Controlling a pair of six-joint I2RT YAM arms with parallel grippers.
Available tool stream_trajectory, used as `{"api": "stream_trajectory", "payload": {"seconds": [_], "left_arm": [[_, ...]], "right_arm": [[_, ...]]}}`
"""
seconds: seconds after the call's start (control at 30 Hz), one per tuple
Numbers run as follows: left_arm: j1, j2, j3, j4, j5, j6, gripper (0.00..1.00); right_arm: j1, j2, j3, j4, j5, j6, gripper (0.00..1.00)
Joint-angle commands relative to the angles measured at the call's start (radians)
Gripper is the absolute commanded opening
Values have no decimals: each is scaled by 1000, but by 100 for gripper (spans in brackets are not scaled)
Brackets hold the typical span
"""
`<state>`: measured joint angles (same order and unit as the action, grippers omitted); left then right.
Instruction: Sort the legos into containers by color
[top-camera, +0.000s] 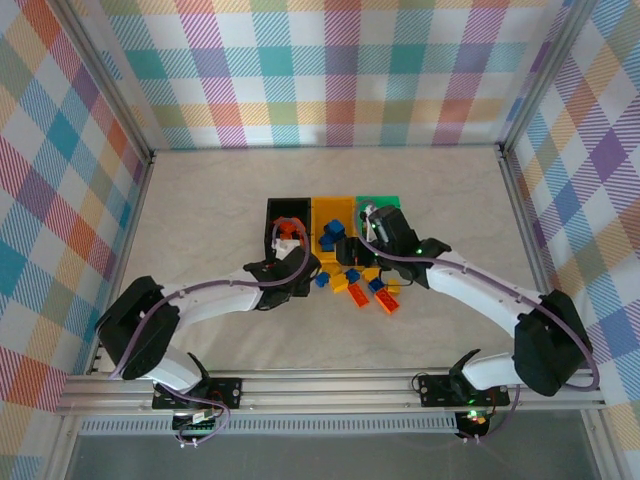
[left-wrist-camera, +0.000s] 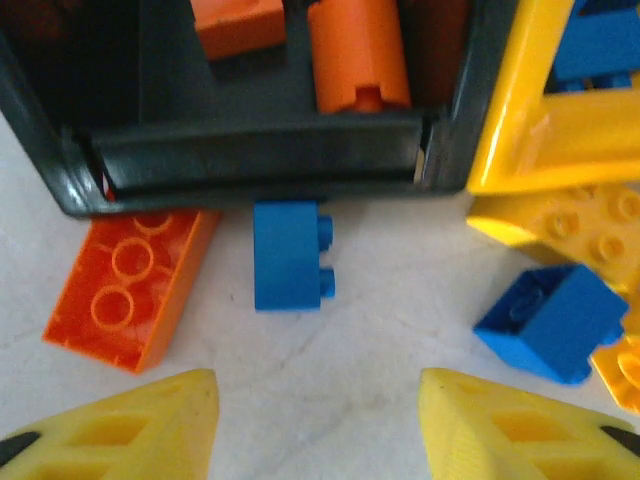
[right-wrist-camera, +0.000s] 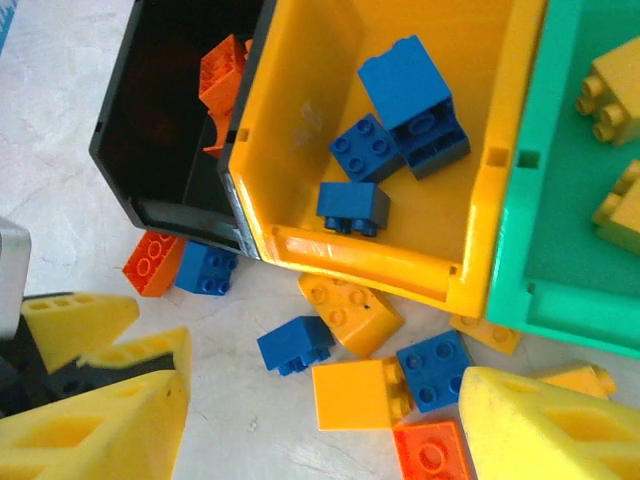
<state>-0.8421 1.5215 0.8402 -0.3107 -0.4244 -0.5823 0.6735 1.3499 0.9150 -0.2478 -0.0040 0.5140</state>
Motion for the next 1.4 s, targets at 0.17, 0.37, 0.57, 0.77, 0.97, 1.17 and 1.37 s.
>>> {"api": "stream_trajectory", "payload": {"seconds": [0.17, 0.37, 0.57, 0.77, 0.97, 1.17, 1.37], "left_arm": [[41, 117, 60, 72, -99, 26, 47], [53, 164, 64, 111, -116, 32, 47], [58, 221, 75, 137, -122, 32, 40], [55, 204, 65, 147, -101, 24, 21], [-10, 40, 2, 103, -81, -12, 15], [-28, -33, 152, -38, 79, -24, 16], [21, 160, 416, -78, 241, -16, 14]], "right_arm": [[-12, -73, -33, 45, 13, 18, 73], [-15, -106, -37, 40, 16, 11, 73], [-15, -153, -45, 29, 24, 5, 73], [-16, -178, -52, 16, 24, 2, 73], [-17, -217, -83, 10, 36, 4, 73], [-23, -282, -162, 18, 63, 31, 73], [-47, -343, -225, 14, 36, 75, 73]]}}
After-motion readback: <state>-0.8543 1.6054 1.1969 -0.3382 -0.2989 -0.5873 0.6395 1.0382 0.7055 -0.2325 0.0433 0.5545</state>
